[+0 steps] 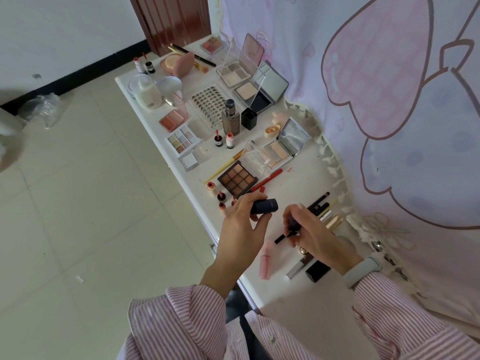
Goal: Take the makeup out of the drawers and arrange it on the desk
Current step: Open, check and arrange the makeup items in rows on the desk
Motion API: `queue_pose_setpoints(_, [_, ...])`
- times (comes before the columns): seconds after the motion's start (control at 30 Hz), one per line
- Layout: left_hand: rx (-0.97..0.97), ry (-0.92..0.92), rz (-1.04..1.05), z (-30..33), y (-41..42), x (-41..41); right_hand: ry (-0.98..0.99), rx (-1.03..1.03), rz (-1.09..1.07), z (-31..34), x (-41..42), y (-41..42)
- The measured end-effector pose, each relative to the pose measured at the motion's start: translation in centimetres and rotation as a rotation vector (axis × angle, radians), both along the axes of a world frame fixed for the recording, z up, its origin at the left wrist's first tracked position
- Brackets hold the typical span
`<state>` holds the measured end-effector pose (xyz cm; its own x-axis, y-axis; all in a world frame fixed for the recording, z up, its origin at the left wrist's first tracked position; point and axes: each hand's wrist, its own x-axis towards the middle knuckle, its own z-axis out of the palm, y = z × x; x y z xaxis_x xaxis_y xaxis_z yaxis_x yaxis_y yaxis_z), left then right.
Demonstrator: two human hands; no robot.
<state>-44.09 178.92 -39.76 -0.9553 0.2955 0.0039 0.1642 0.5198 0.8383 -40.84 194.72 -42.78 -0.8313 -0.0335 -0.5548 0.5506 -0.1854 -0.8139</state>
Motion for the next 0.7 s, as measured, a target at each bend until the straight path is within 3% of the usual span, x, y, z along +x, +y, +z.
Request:
queue_pose_setpoints(0.23, [0.103,-0.187,0.086,-1.2,0.4,0.5,-0.107,0.029,-0.063,-0.2,-0.8,-0.3])
queue_pose_setpoints(0.43, [0.120,-0.405,0.134,-3.2,1.7,1.1,-0.080,-0.035,-0.138,-0.4,-1.1,0.5])
queue_pose_setpoints(0.7, [0.056,-0.317,0.236,-5.0,4.0,0.0,-0.086,-0.076,-0.239,-0.4,-3.7,1.1])
